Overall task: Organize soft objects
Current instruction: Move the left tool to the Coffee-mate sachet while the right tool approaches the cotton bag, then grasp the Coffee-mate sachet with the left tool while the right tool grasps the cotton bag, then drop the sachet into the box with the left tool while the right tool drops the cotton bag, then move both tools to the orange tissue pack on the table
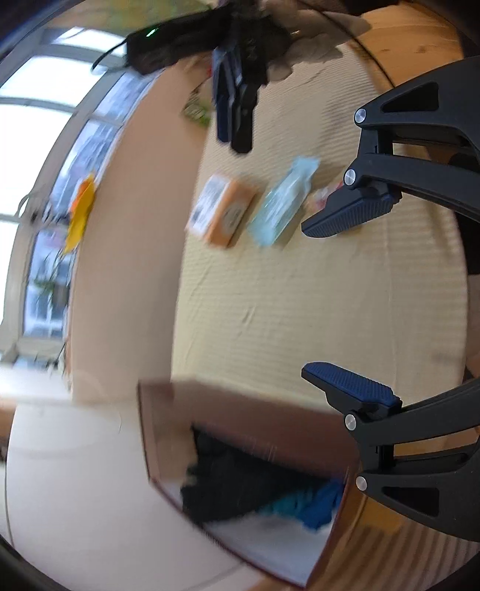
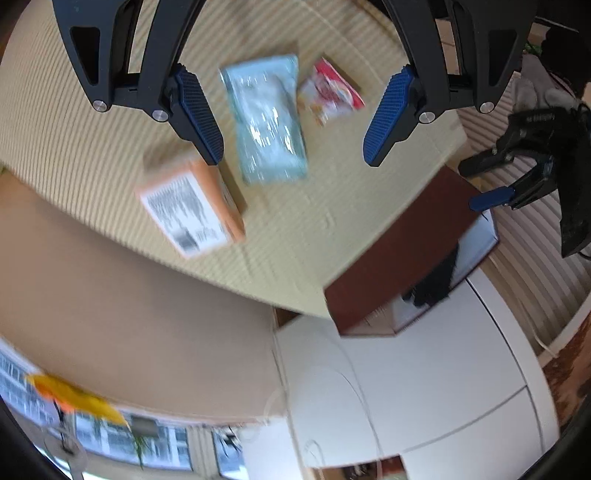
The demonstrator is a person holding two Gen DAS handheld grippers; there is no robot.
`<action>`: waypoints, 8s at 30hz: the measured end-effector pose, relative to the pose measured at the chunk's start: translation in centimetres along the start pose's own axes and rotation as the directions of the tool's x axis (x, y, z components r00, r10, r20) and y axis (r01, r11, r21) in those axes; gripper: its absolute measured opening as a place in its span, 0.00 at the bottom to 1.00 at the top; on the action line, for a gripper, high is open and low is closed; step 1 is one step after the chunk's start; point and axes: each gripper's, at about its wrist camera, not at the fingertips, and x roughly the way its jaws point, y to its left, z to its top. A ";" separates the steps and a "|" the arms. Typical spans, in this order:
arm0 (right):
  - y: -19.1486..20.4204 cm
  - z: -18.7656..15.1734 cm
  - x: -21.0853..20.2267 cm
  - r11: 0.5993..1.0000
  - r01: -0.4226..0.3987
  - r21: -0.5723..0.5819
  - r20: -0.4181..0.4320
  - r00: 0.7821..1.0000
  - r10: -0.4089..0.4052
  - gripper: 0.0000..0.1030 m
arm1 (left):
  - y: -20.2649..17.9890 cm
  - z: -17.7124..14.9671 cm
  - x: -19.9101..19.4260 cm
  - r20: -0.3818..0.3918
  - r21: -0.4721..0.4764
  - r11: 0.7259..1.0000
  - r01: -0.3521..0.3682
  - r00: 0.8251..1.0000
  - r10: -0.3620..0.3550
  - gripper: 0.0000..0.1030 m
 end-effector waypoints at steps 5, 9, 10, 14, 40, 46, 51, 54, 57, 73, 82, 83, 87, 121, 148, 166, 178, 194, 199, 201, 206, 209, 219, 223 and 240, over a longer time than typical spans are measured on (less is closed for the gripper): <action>-1.8 -1.9 1.4 0.998 -0.027 0.053 -0.058 0.998 0.030 0.73 | -3.6 -1.0 2.6 -0.068 0.067 0.996 0.057 0.996 -0.053 0.69; -2.3 -2.7 2.3 0.998 -0.039 0.047 -0.086 0.995 0.043 0.73 | -5.7 -1.4 4.4 -0.115 0.099 0.990 0.097 0.990 -0.085 0.69; -2.4 -2.9 2.6 0.998 -0.042 0.043 -0.096 0.994 0.046 0.73 | -5.9 -1.5 4.8 -0.125 0.105 0.989 0.103 0.988 -0.089 0.69; -2.6 -3.1 3.8 0.998 -0.041 0.042 -0.120 0.992 0.046 0.73 | -7.5 -1.8 6.9 -0.173 0.129 0.986 0.110 0.981 -0.087 0.69; -2.8 -2.9 8.7 1.000 -0.001 -0.008 -0.158 0.987 0.000 0.73 | -7.9 -1.8 11.4 -0.154 0.133 0.991 -0.032 0.987 0.053 0.69; -2.5 -2.6 9.1 0.999 0.017 -0.042 -0.154 0.988 -0.023 0.73 | -6.6 -1.6 11.5 -0.144 0.114 0.992 -0.060 0.987 0.076 0.69; -1.2 -2.7 9.6 0.989 0.057 -0.140 -0.162 0.984 -0.079 0.73 | -6.2 -1.4 11.7 -0.140 0.118 0.992 -0.054 0.988 0.070 0.67; -0.9 -2.8 9.9 0.981 0.081 -0.179 -0.168 0.979 -0.112 0.73 | -6.2 -1.1 11.9 -0.142 0.124 0.991 -0.053 0.987 0.070 0.67; -0.6 -2.7 10.2 0.971 0.110 -0.214 -0.175 0.973 -0.149 0.73 | -6.3 -0.8 12.1 -0.156 0.140 0.989 -0.044 0.986 0.066 0.67; -2.3 -2.9 9.3 0.975 0.085 -0.204 -0.196 0.973 -0.126 0.73 | -6.7 0.1 13.2 -0.175 0.191 0.981 -0.030 0.982 0.064 0.72; -1.6 -2.4 9.7 0.966 0.094 -0.239 -0.209 0.967 -0.145 0.73 | -6.4 0.2 13.0 -0.175 0.193 0.981 0.006 0.984 0.028 0.51; -1.4 -2.4 9.8 0.964 0.100 -0.247 -0.210 0.965 -0.154 0.73 | -6.5 0.2 12.9 -0.172 0.197 0.980 0.002 0.984 0.033 0.50; -1.2 -2.2 10.1 0.960 0.102 -0.259 -0.230 0.959 -0.164 0.72 | -6.3 0.1 12.7 -0.167 0.202 0.979 -0.001 0.985 0.036 0.47; 0.9 -1.8 2.4 0.982 0.069 -0.175 -0.076 0.994 -0.083 0.32 | -3.8 1.3 6.9 -0.049 0.086 0.996 -0.009 0.999 0.014 0.36; 18.3 17.3 8.8 0.926 -0.067 -0.371 0.016 0.997 0.079 0.32 | 14.5 4.2 -2.5 0.062 -0.130 0.959 -0.253 0.963 0.263 0.36; 20.6 19.1 16.4 0.937 -0.091 -0.336 -0.044 0.996 0.081 0.74 | 17.1 4.6 -0.2 0.016 -0.145 0.949 -0.279 0.959 0.284 0.66; 20.2 18.7 14.7 0.942 -0.092 -0.322 -0.032 0.996 0.086 0.77 | 16.7 4.3 -0.8 0.010 -0.161 0.947 -0.278 0.959 0.283 0.68; 15.1 15.7 8.4 0.951 -0.055 -0.303 -0.008 0.998 0.055 0.77 | 12.4 4.6 -1.9 0.050 -0.139 0.969 -0.207 0.975 0.215 0.68; 9.7 13.7 4.6 0.974 -0.051 -0.222 0.000 0.999 0.053 0.77 | 9.4 4.9 -0.7 0.047 -0.112 0.984 -0.137 0.989 0.143 0.68; 7.2 12.6 3.3 0.983 -0.044 -0.176 0.005 0.999 0.045 0.79 | 8.3 5.0 0.0 0.040 -0.106 0.989 -0.100 0.994 0.104 0.68; 0.8 9.7 1.1 0.997 0.001 -0.075 0.000 1.000 -0.001 0.80 | 5.0 5.3 1.8 0.021 -0.085 0.996 -0.030 0.999 0.032 0.68; -2.9 8.4 0.5 1.000 0.019 -0.018 -0.015 1.000 -0.019 0.80 | 2.8 5.2 2.9 0.005 -0.082 0.996 0.017 1.000 -0.017 0.68; -10.4 6.6 2.3 0.990 -0.052 0.128 -0.070 0.996 0.061 0.80 | -3.3 5.0 7.2 -0.037 -0.145 0.980 0.134 0.989 -0.141 0.68; -12.1 6.2 3.8 0.986 -0.071 0.149 -0.095 0.992 0.086 0.80 | -4.9 5.4 8.9 -0.063 -0.163 0.973 0.161 0.983 -0.173 0.68; -14.5 6.3 10.3 0.973 -0.128 0.191 -0.188 0.968 0.164 0.80 | -7.4 7.0 16.7 -0.179 -0.270 0.937 0.221 0.945 -0.275 0.68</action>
